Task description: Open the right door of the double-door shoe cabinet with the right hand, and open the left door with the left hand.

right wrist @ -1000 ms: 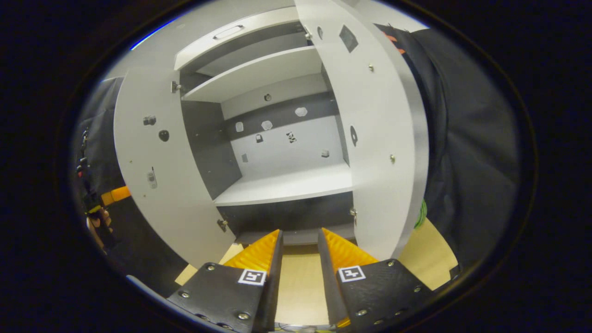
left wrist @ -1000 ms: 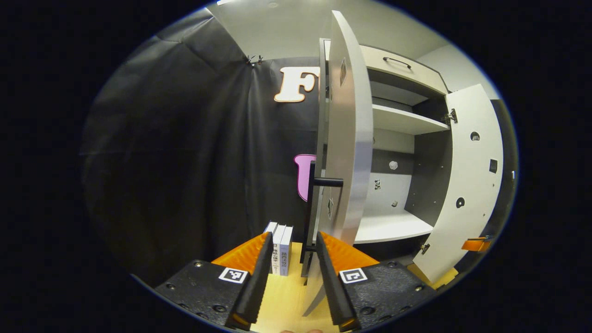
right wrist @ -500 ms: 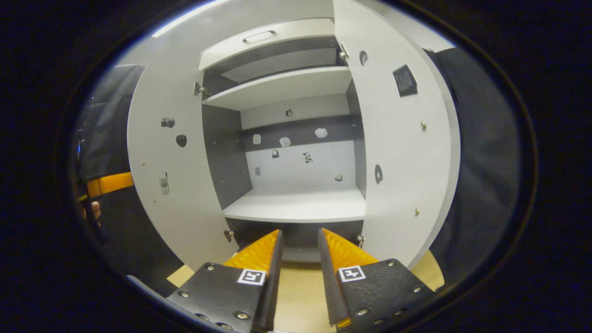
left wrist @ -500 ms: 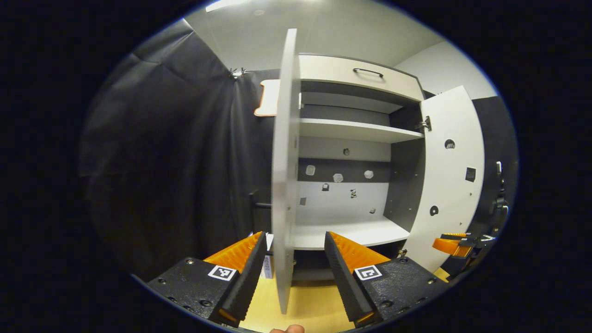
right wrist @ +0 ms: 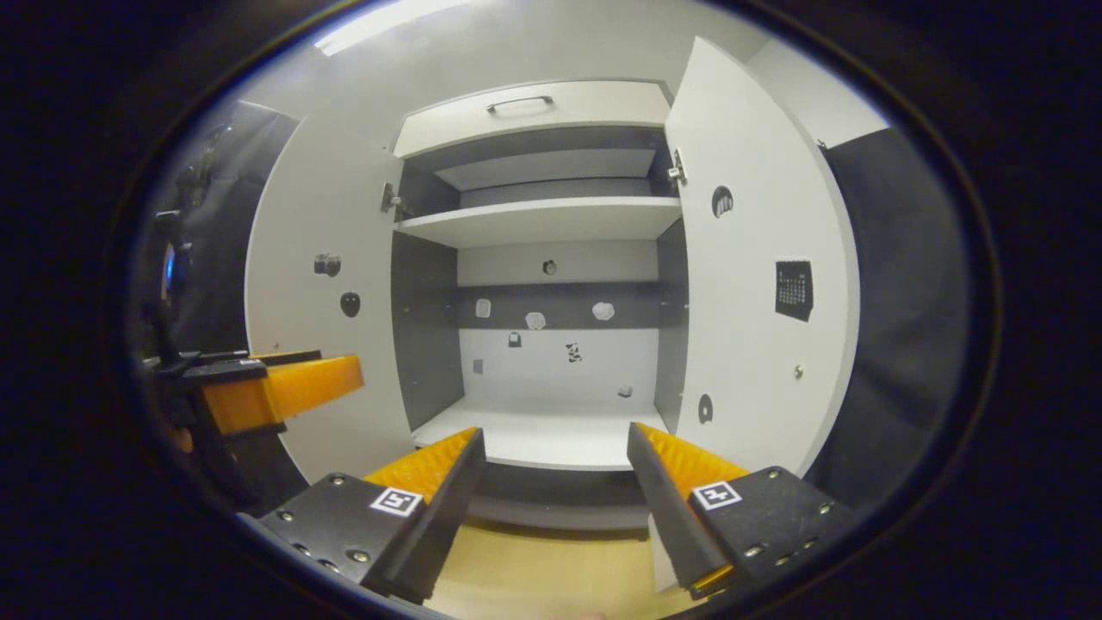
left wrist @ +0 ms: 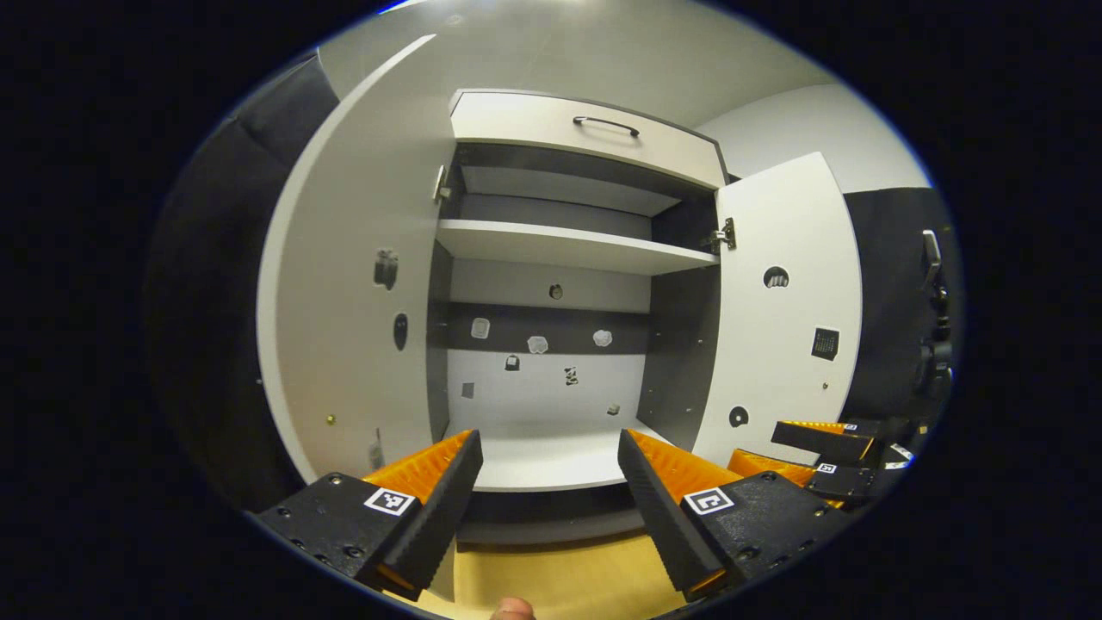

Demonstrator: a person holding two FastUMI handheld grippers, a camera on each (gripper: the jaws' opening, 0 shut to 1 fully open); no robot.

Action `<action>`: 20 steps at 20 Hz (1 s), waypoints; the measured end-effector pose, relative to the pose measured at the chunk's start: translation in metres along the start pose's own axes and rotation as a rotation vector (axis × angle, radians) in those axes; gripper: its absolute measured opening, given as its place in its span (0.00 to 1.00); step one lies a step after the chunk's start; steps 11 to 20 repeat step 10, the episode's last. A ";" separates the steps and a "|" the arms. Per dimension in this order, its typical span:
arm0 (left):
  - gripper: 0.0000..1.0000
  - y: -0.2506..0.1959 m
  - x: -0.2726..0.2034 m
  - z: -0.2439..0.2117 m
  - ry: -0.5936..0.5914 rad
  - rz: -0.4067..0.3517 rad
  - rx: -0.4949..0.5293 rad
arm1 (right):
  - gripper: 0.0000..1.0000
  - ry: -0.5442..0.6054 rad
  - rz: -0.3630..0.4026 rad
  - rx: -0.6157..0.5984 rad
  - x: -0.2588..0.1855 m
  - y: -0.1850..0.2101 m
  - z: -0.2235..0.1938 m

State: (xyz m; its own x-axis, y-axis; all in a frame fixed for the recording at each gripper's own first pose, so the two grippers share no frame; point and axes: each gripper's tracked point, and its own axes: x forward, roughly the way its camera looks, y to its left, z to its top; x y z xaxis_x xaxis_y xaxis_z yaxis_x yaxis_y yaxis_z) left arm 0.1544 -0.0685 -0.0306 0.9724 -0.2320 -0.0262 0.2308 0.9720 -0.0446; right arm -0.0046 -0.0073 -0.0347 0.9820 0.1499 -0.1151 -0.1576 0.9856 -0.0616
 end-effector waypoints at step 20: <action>0.99 -0.006 0.008 -0.004 0.014 -0.045 0.058 | 0.94 -0.064 -0.034 0.036 0.002 -0.009 0.023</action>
